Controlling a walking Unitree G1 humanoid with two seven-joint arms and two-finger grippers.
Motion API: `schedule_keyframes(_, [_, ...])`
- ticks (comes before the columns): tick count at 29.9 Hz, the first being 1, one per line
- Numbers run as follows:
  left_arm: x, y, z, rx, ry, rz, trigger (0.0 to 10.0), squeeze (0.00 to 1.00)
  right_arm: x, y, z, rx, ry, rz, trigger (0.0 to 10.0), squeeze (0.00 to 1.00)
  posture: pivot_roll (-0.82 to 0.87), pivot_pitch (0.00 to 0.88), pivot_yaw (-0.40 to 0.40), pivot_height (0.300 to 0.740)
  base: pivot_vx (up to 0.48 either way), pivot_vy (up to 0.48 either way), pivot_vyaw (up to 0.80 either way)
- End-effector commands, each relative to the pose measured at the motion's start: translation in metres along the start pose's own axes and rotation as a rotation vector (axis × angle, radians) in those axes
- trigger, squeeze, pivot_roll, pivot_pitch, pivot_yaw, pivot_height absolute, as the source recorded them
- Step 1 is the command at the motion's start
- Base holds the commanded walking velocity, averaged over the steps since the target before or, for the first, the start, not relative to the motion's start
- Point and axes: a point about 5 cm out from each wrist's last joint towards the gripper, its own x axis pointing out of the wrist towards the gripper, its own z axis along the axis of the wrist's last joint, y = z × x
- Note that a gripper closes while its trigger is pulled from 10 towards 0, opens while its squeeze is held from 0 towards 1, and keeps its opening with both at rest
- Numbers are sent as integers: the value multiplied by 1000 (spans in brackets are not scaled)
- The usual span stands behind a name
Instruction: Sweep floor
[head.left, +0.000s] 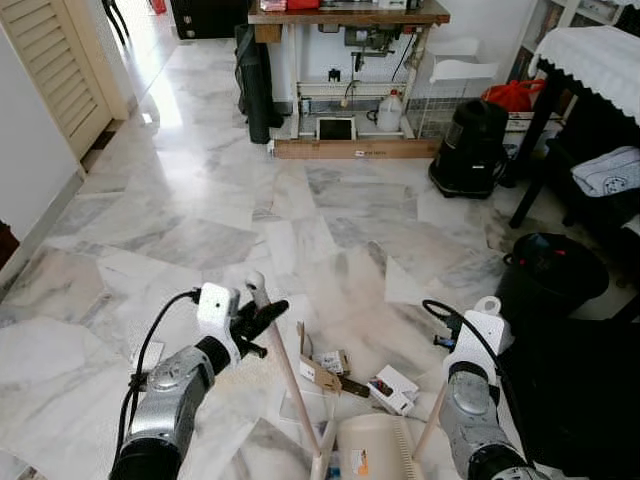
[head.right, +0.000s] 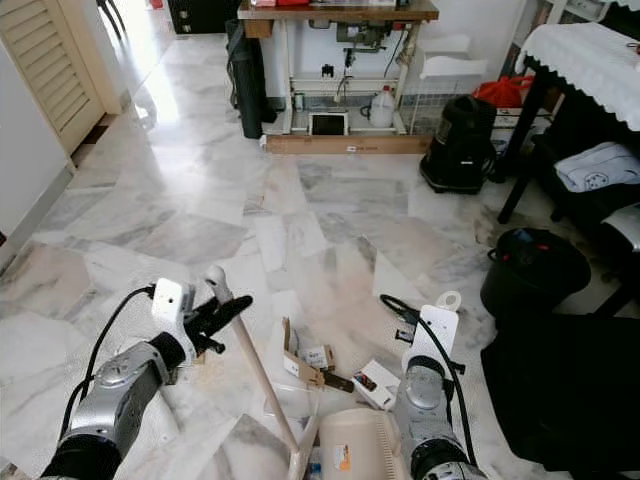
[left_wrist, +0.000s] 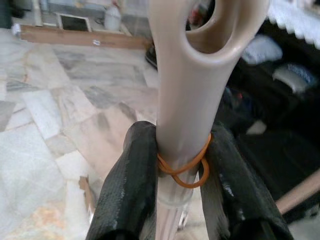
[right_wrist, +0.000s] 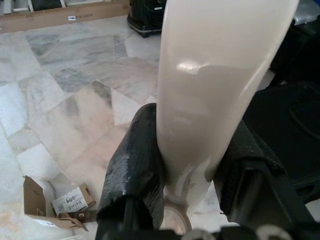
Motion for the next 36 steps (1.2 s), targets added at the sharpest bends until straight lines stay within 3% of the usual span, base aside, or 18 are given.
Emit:
schedule_keyframes(1, [6,-1,14,-47,-74,8,10000,0,-1,-4,-10,0,67,-14,10000,0,58,0,2,740,0,0,0])
schedule_keyframes(7, [9,1,20,-155,-134,66,10000,0,0,-4,-8,28,74,-17,10000,0,57,0,3,740,0,0,0])
schedule_keyframes(11, [8,4,24,-146,-160,98,10000,0,0,-4,-9,30,81,-17,10000,0,58,0,3,740,0,0,0])
schedule_keyframes(13, [5,9,33,-95,-208,141,10000,0,0,-5,-10,30,86,-16,10000,0,59,0,3,740,0,0,0])
schedule_keyframes(16, [1,11,47,45,-253,184,10000,0,-1,-5,-11,29,91,-15,10000,0,60,0,4,740,0,0,0])
schedule_keyframes(18, [-6,16,60,215,-278,258,10000,0,-1,-5,-12,28,92,-15,10000,0,58,0,5,740,0,0,0])
schedule_keyframes(19, [-6,16,60,215,-278,258,10000,0,-1,-5,-12,28,92,-15,10000,0,58,0,5,740,0,0,0])
schedule_keyframes(20, [-11,21,65,309,-277,300,10000,0,-1,-5,-12,28,93,-15,10000,0,58,0,6,740,0,0,0])
schedule_keyframes(21, [-14,25,69,407,-265,325,10000,0,-1,-6,-12,27,94,-15,10000,0,59,0,6,740,0,0,0])
schedule_keyframes(24, [-19,31,66,592,-173,325,10000,0,-1,-5,-13,26,96,-14,10000,0,60,0,8,740,0,0,0])
schedule_keyframes(26, [-20,33,60,634,-120,303,10000,0,-1,-5,-13,25,96,-13,10000,0,60,0,8,740,0,0,0])
schedule_keyframes(27, [-21,36,45,620,-26,288,10000,0,-1,-5,-13,24,97,-12,10000,0,61,0,8,740,0,0,0])
schedule_keyframes(30, [-25,35,19,580,105,220,10000,0,-2,-5,-14,22,99,-10,10000,0,59,0,5,740,0,0,0])
schedule_keyframes(34, [-19,26,8,487,112,186,10000,0,-1,-6,-13,23,99,-13,10000,0,57,0,5,740,0,0,0])
schedule_keyframes(36, [-13,18,5,394,96,160,10000,0,-1,-7,-13,23,100,-19,10000,0,57,0,4,740,0,0,0])
